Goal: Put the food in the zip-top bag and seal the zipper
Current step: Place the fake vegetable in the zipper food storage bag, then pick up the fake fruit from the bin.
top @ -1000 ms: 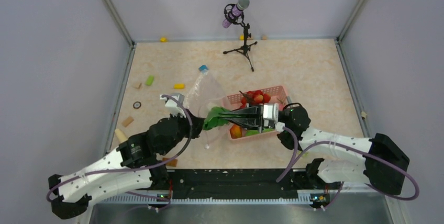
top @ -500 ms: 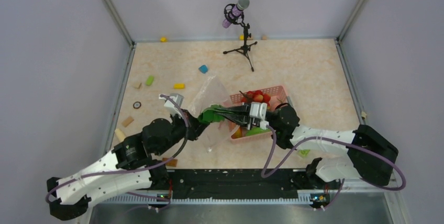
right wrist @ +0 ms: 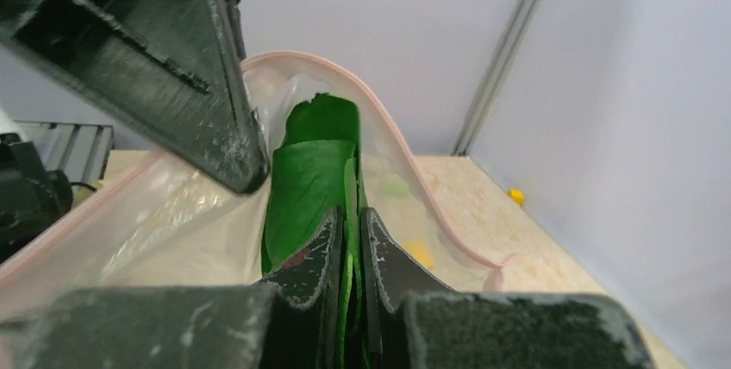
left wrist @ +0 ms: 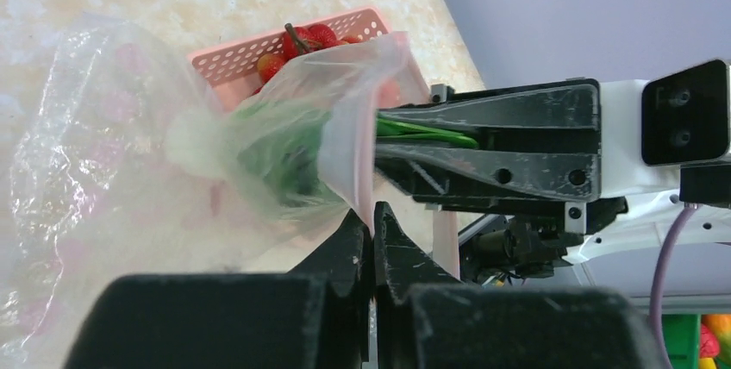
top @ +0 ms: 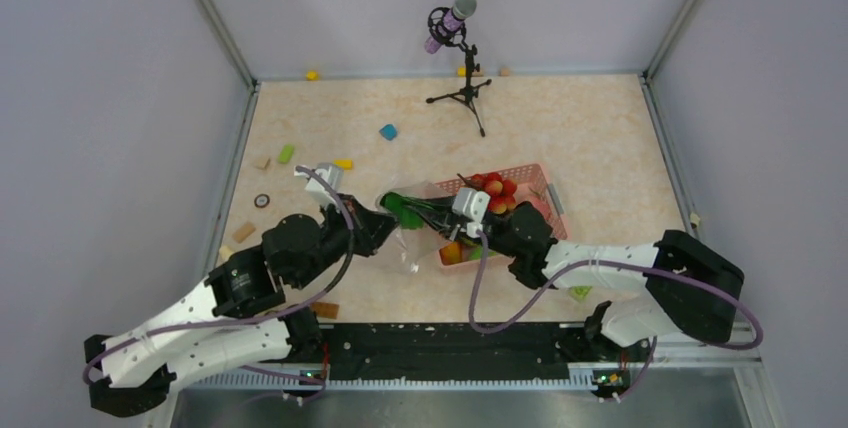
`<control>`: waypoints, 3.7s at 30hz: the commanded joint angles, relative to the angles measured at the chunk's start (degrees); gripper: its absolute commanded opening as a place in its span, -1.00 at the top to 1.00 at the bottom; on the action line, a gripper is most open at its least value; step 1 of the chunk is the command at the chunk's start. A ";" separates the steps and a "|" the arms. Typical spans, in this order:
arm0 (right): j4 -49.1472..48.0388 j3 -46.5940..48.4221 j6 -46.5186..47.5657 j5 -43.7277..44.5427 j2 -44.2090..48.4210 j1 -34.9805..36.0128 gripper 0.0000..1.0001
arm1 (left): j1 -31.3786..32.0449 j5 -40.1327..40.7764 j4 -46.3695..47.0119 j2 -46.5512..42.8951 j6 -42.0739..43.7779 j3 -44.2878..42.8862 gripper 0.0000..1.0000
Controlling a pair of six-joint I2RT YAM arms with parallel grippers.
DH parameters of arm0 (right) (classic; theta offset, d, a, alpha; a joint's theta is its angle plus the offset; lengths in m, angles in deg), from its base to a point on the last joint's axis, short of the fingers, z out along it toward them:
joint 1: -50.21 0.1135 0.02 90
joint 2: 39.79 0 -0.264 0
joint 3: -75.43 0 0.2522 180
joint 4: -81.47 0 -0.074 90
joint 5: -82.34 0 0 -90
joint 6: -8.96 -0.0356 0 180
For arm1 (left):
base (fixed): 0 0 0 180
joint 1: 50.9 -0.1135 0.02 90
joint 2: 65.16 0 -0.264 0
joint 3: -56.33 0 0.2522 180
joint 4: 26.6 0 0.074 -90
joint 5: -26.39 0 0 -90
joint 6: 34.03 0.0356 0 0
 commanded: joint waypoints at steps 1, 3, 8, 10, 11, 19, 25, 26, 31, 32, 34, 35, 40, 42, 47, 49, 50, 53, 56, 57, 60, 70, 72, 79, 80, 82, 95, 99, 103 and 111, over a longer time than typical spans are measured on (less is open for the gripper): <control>8.60 8.14 -1.99 21.00 -3.05 5.53 1.00 | 0.14 -0.79 4.18 2.52 1.30 -3.32 1.00; 14.57 13.09 -9.70 35.68 -4.83 8.36 0.91 | 0.18 0.07 4.27 3.33 2.08 -3.01 1.00; 34.94 23.47 -37.70 58.06 -8.08 9.02 0.89 | 0.15 0.89 6.13 4.98 3.76 -1.02 1.00; 34.01 23.47 -41.59 58.96 -8.30 9.02 0.89 | 0.15 0.60 5.86 6.44 4.87 -1.20 1.00; 34.38 23.61 -43.58 59.42 -8.26 9.02 0.89 | 0.18 0.54 5.54 7.02 5.77 -1.37 1.00; 42.67 25.16 -52.87 64.11 -7.21 9.02 0.49 | 0.22 0.66 5.26 9.79 9.58 -0.40 1.00; 33.45 20.88 -38.79 46.05 -4.54 9.04 -0.62 | 0.22 10.83 1.46 8.33 7.43 -0.33 1.00; 34.08 20.51 -37.41 43.71 -3.23 9.02 -0.66 | 0.17 13.26 0.93 7.57 6.41 0.12 1.00; 37.27 18.11 -32.20 32.76 2.46 9.06 -0.86 | 0.21 21.40 -3.56 2.04 3.12 0.95 1.00; 36.93 17.16 -31.44 30.46 3.76 9.02 -0.91 | 0.19 22.46 -4.16 1.05 2.76 1.28 1.00; 35.67 15.13 -29.70 25.16 6.51 9.02 -0.97 | 0.21 25.12 -4.49 -0.56 2.28 2.24 1.00; 35.48 14.30 -28.50 22.85 7.86 9.02 -0.97 | 0.15 26.48 -4.44 -1.08 1.94 2.87 1.00; 45.14 14.40 -28.18 25.40 15.51 8.94 -0.97 | 0.22 29.14 -4.64 0.04 1.26 4.00 1.00; 51.58 14.55 -29.55 29.77 18.13 8.73 -0.97 | 0.15 29.52 -5.23 1.38 1.23 3.77 1.00; 62.21 12.26 -36.15 45.31 24.23 7.39 -0.97 | 0.25 28.16 -2.22 3.71 2.85 4.66 1.00; 66.66 11.31 -39.83 49.90 25.61 6.19 -0.98 | 0.14 25.38 -0.17 5.05 4.71 5.09 1.00; 70.75 11.13 -42.21 52.55 25.87 5.65 -0.97 | 0.14 24.09 0.58 5.74 5.24 5.30 1.00; 78.49 9.97 -48.33 57.69 25.19 3.85 -0.97 | 0.16 21.84 1.23 7.96 6.07 5.08 1.00; 82.75 9.01 -52.67 58.41 22.13 2.64 -0.97 | 0.19 20.47 1.51 9.29 5.99 5.10 1.00; 83.18 8.83 -53.44 58.35 20.29 2.59 -0.97 | 0.21 20.18 1.76 9.59 6.05 5.22 1.00; 81.83 8.25 -55.97 58.65 16.03 2.52 -0.97 | 0.14 20.22 2.20 9.70 6.19 5.46 1.00; 72.19 9.16 -54.97 55.51 4.21 2.52 -0.91 | 0.21 19.90 3.40 7.98 6.27 6.90 1.00; 71.20 9.70 -54.47 55.52 2.00 2.52 -0.86 | 0.16 20.31 2.91 7.81 6.43 6.98 1.00; 72.24 12.49 -54.47 55.28 -4.38 2.52 -0.72 | 0.23 20.90 2.79 5.55 5.91 9.05 1.00; 72.67 12.77 -54.57 55.35 -5.11 2.53 -0.71 | 0.23 20.82 2.79 5.14 5.99 9.18 1.00; 73.65 13.43 -54.66 55.24 -6.26 2.57 -0.64 | 0.14 20.80 2.88 4.45 6.04 9.47 1.00; 79.58 13.33 -60.35 61.14 -5.14 2.53 0.09 | 0.20 20.75 3.85 4.32 5.87 10.56 1.00; 80.18 10.84 -62.14 62.69 -0.73 2.52 0.24 | 0.21 20.51 4.04 4.97 5.85 10.50 1.00; 80.56 7.45 -63.74 64.43 5.63 2.52 0.29 | 0.19 20.39 3.96 5.02 5.88 10.50 1.00; 80.10 0.95 -62.05 68.29 22.76 2.54 0.29 | 0.15 20.30 3.90 4.08 5.93 10.68 1.00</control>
